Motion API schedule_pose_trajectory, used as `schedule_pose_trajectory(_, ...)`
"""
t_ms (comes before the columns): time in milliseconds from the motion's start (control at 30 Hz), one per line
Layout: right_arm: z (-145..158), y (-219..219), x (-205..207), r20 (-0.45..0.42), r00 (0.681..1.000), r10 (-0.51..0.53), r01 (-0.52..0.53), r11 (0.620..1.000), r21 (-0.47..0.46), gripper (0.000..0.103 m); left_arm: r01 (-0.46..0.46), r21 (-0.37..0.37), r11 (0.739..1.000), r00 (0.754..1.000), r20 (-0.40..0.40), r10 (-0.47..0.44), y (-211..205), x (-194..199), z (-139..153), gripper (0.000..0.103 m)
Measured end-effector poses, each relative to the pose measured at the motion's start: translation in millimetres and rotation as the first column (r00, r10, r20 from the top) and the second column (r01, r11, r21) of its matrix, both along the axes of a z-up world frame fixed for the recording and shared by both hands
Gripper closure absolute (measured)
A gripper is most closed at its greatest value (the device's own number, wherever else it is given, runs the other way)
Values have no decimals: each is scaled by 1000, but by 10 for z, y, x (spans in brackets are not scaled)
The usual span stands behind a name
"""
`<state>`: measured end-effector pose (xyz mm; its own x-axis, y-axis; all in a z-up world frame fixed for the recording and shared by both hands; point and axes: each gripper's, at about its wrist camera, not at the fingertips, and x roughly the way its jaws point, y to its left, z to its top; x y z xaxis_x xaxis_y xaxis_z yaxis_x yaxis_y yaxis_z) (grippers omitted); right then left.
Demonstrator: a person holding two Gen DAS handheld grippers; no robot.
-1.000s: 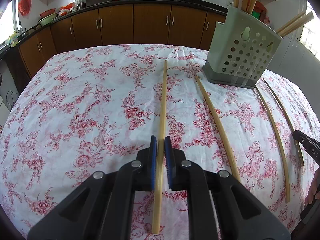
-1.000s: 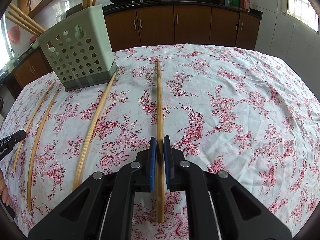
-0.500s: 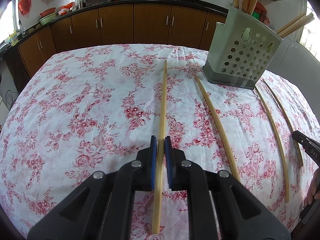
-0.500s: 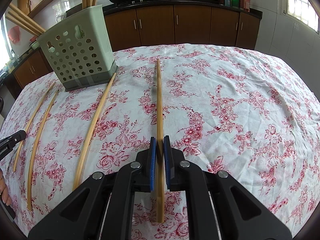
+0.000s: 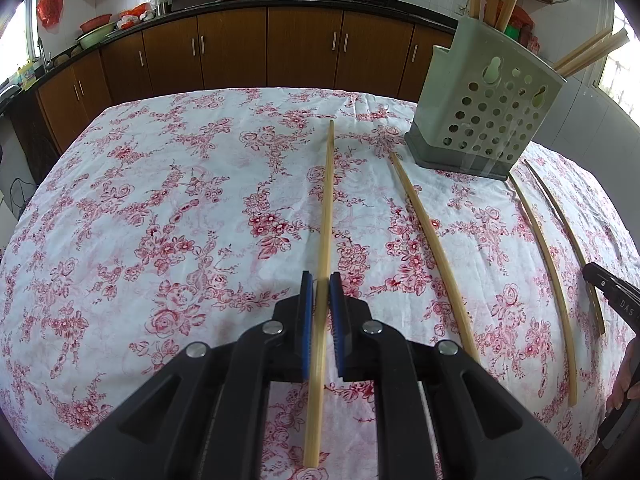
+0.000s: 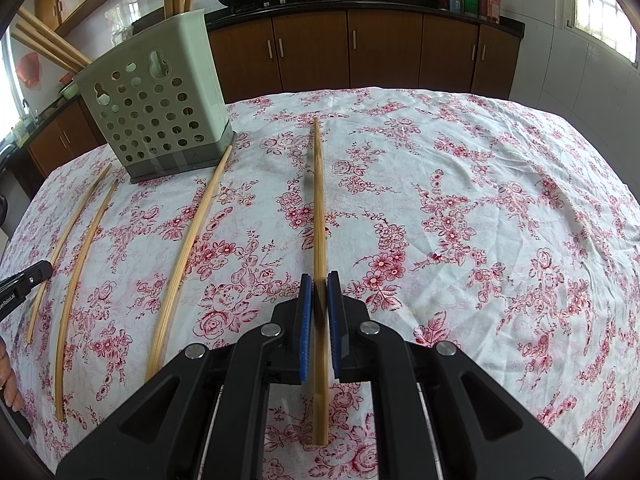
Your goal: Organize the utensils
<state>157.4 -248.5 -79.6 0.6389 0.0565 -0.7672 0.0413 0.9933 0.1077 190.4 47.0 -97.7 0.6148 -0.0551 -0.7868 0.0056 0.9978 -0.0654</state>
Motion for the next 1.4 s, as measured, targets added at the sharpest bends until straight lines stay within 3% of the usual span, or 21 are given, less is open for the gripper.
schedule_pose_trajectory(100,0,6,-1,0,1000,-1,1,1000,5,94,-1,0,1000,1000,0,1,-7,-11,6,91)
schedule_pose_trajectory(400,45,-42,-105,2,1000,0,0,999,47,95,43,96,994,999,-12,-42,-66,-183,34,95)
schedule_pose_trajectory(567,456,-67,-240,135,991,-5,1,999,32,95,45,97,994,995,81,-53,-36,-279,404,95)
schedule_pose_trajectory(733,870,-104,-327,245,970,-11,3,1000,31,95,41,70,997,976,213,-55,-42,-333,948,95)
schedule_pose_trajectory(867,1119,-150,-329,304,953,-14,5,1000,30,95,43,60,997,960,272,-58,-46,-292,1248,95)
schedule_pose_trajectory(1233,1534,-76,-314,402,915,15,-27,999,23,95,94,11,996,934,346,-92,-75,-309,1653,95)
schedule_pose_trajectory(1400,1739,9,-322,452,891,35,-59,997,39,95,149,3,989,907,399,-138,-227,-423,1852,95)
